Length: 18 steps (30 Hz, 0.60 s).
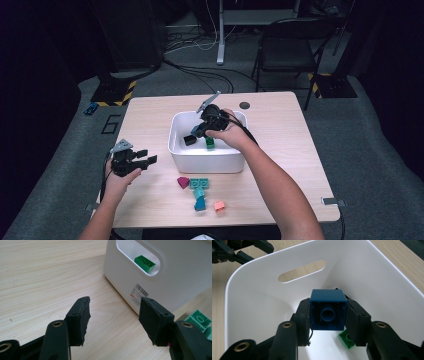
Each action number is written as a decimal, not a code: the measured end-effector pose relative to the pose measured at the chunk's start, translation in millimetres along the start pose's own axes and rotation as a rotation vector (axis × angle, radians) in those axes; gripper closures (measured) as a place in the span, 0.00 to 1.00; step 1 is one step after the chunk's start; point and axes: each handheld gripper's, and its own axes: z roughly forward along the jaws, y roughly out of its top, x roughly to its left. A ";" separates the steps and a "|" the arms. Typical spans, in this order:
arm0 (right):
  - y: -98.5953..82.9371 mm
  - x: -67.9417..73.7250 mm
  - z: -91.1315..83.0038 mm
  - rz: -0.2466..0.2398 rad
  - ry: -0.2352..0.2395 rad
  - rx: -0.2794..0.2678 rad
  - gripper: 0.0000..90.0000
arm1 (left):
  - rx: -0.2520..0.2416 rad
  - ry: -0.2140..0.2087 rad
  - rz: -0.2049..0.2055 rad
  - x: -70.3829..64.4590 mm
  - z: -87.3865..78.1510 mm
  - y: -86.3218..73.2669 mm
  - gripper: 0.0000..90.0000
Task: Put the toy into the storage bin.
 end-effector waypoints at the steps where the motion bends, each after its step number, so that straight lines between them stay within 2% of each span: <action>1: -0.1 -0.7 2.6 -0.003 -0.001 -0.005 0.65 | 0.002 -0.001 -0.001 0.3 -0.3 0.1 0.46; 5: -0.1 -2.6 9.2 0.001 0.003 0.011 0.64 | -0.001 -0.002 -0.001 0.2 -0.2 0.1 0.46; 10: -0.1 -3.0 14.3 0.016 0.002 0.019 0.57 | -0.013 0.001 -0.004 0.2 0.2 -0.2 0.46; 13: 0.5 -2.4 12.0 0.011 0.001 0.031 0.57 | -0.012 0.000 -0.004 0.2 0.1 -0.1 0.46; 18: 0.4 0.1 1.1 0.015 0.008 0.012 0.57 | 0.006 -0.004 0.001 0.1 0.0 0.3 0.46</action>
